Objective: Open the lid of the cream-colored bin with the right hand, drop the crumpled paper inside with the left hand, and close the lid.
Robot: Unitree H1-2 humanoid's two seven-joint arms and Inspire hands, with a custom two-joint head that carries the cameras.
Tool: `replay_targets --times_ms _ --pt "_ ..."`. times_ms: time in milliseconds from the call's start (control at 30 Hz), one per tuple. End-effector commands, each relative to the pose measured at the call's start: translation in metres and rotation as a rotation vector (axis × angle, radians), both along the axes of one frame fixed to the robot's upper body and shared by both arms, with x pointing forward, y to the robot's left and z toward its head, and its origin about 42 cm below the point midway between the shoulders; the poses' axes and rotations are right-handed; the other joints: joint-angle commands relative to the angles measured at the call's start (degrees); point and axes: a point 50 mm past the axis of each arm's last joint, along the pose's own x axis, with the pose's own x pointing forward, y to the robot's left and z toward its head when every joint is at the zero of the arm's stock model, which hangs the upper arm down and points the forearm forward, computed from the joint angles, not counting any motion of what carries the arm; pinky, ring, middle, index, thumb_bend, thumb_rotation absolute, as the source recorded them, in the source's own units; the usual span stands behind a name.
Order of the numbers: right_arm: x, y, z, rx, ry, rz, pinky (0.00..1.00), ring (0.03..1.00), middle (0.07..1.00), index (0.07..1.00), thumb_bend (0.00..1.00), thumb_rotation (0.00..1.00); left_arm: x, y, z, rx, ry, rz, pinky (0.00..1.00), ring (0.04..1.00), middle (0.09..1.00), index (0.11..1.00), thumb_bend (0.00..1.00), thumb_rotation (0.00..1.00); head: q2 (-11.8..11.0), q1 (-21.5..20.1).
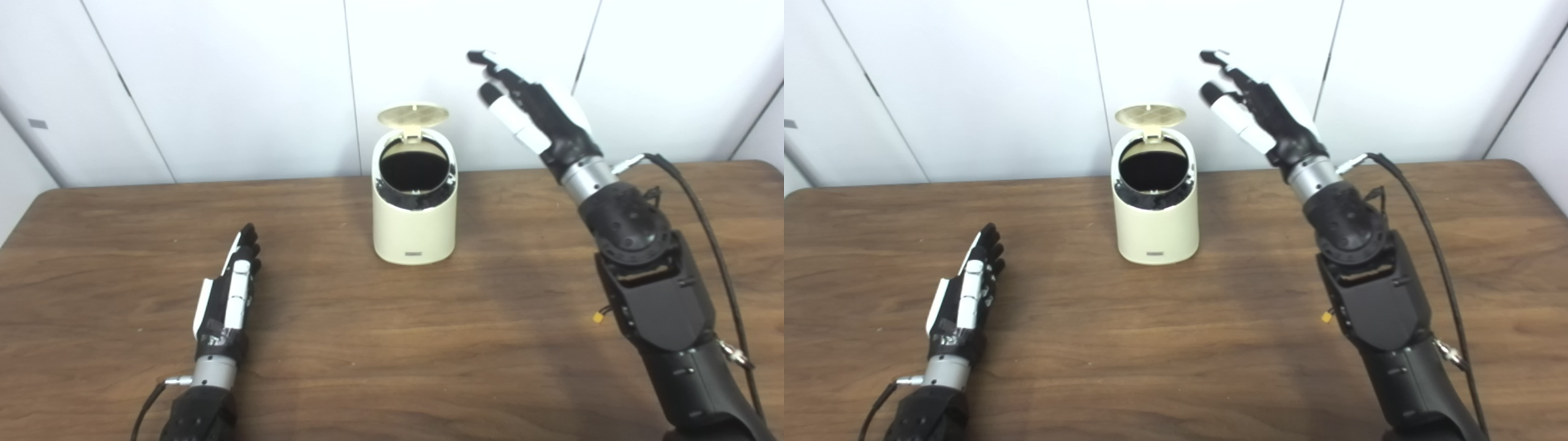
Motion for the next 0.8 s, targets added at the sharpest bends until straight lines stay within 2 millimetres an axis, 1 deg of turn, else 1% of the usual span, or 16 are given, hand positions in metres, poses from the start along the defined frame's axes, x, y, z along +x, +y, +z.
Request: replay_targets --times_ms 0,67,133,167,333,367,400,533,600,700,767 --pt "0.007 0.007 0.038 -0.046 -0.124 0.001 0.80 0.905 0.918 0.885 0.65 1.00 -0.001 0.005 -0.011 -0.005 0.042 -0.003 1.00 1.000 1.000 1.000 0.47 0.96 0.03 -0.06" --pt "0.009 0.011 0.041 -0.078 -0.133 0.006 0.82 0.895 0.910 0.887 0.61 1.00 -0.001 0.004 -0.012 -0.009 0.042 -0.003 1.00 1.000 1.000 1.000 0.47 0.96 -0.41 0.10" --pt "0.011 0.014 0.042 -0.099 -0.131 0.009 0.84 0.900 0.911 0.889 0.61 1.00 -0.001 0.003 -0.014 -0.007 0.046 -0.001 1.00 1.000 1.000 1.000 0.49 0.95 -1.57 0.64" --pt "0.011 0.015 0.043 -0.103 -0.129 0.011 0.84 0.900 0.912 0.892 0.61 1.00 -0.001 0.003 -0.015 -0.006 0.048 -0.001 1.00 1.000 1.000 1.000 0.49 0.95 -1.57 0.64" --pt "0.015 0.018 0.046 -0.125 -0.120 0.034 0.82 0.888 0.907 0.894 0.63 1.00 -0.003 -0.002 -0.021 -0.016 0.058 0.000 0.99 1.000 1.000 1.000 0.49 0.93 -3.54 1.50" --pt "0.016 0.018 0.046 -0.126 -0.118 0.035 0.82 0.892 0.910 0.896 0.62 1.00 -0.004 -0.003 -0.022 -0.014 0.059 -0.001 0.99 1.000 1.000 1.000 0.49 0.93 -3.54 1.50" --pt "0.016 0.018 0.046 -0.132 -0.117 0.036 0.82 0.893 0.911 0.896 0.62 1.00 -0.004 -0.004 -0.024 -0.014 0.060 0.000 0.98 1.000 1.000 1.000 0.50 0.93 -4.17 1.92" --pt "0.017 0.017 0.045 -0.155 -0.113 0.044 0.83 0.901 0.916 0.895 0.62 1.00 -0.005 -0.007 -0.028 -0.018 0.069 0.002 0.99 1.000 1.000 1.000 0.52 0.93 -5.02 2.53" --pt "0.017 0.017 0.045 -0.169 -0.108 0.052 0.83 0.905 0.919 0.896 0.61 1.00 -0.005 -0.009 -0.029 -0.019 0.072 0.001 0.99 1.000 1.000 1.000 0.52 0.93 -5.40 2.77" --pt "0.017 0.018 0.043 -0.196 -0.112 0.080 0.85 0.910 0.917 0.892 0.58 1.00 -0.005 -0.011 -0.031 -0.019 0.077 0.000 1.00 1.000 1.000 1.000 0.52 0.93 -5.83 3.13" --pt "0.017 0.019 0.041 -0.232 -0.114 0.098 0.87 0.916 0.923 0.895 0.54 1.00 -0.005 -0.012 -0.032 -0.023 0.080 -0.002 0.99 1.000 1.000 1.000 0.53 0.92 -6.04 3.41"
